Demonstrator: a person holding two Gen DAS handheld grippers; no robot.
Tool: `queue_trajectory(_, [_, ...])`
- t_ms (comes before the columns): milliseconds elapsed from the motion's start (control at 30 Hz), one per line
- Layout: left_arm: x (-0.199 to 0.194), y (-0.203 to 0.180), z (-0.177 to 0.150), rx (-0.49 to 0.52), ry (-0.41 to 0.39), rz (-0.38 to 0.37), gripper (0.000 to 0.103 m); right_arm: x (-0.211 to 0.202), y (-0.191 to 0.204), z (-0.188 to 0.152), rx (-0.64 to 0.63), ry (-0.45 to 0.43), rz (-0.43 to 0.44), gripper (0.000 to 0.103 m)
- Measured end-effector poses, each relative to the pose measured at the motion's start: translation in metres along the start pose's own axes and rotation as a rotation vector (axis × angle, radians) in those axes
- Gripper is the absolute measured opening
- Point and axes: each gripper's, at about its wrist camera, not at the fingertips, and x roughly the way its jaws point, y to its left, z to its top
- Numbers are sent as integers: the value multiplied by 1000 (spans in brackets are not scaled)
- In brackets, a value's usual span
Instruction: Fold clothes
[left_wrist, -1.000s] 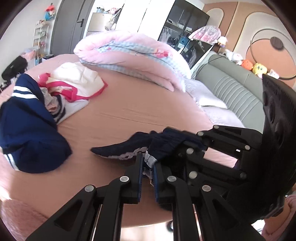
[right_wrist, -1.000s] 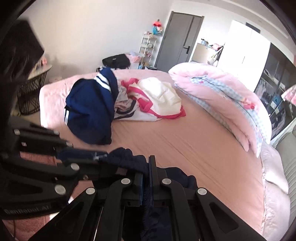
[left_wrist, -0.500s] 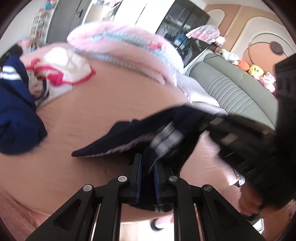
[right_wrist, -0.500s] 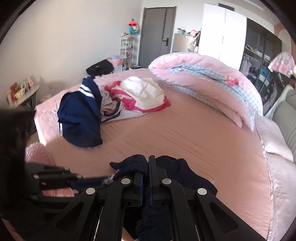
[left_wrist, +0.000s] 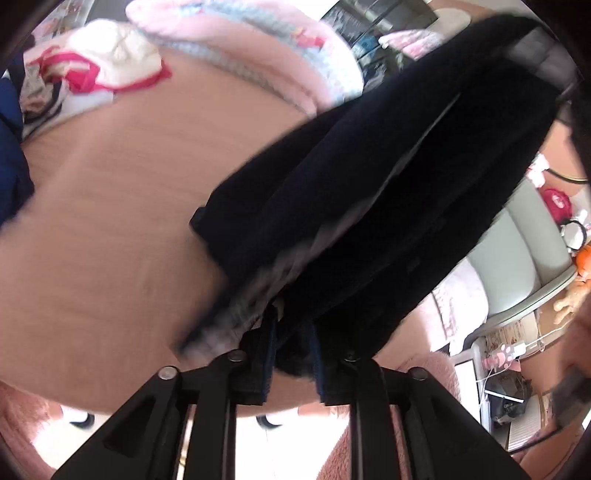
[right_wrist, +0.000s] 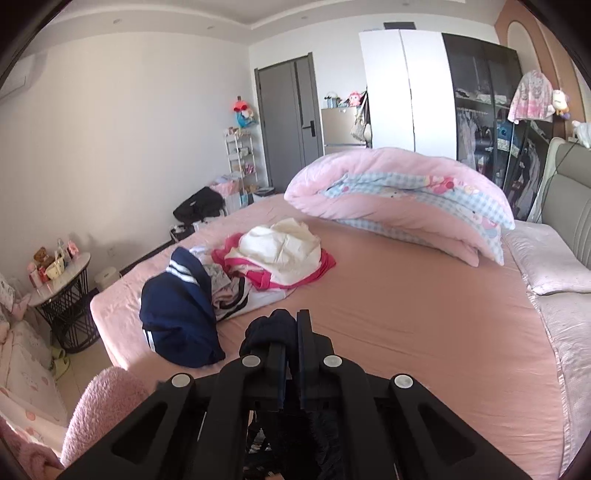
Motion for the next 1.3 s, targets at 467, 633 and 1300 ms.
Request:
queue_trajectory(467, [-128,0,32,73,-341,225,3,-84,-51,14,151,-132,-253,1])
queue_trajectory(633, [-215,-37,64,211,-461,196,2,-90,-70,10,150,-43,-258,1])
queue_trajectory(1300, [-168,-111,58,569,-51,98,3,-73,-81,-80,483,265,-19,7])
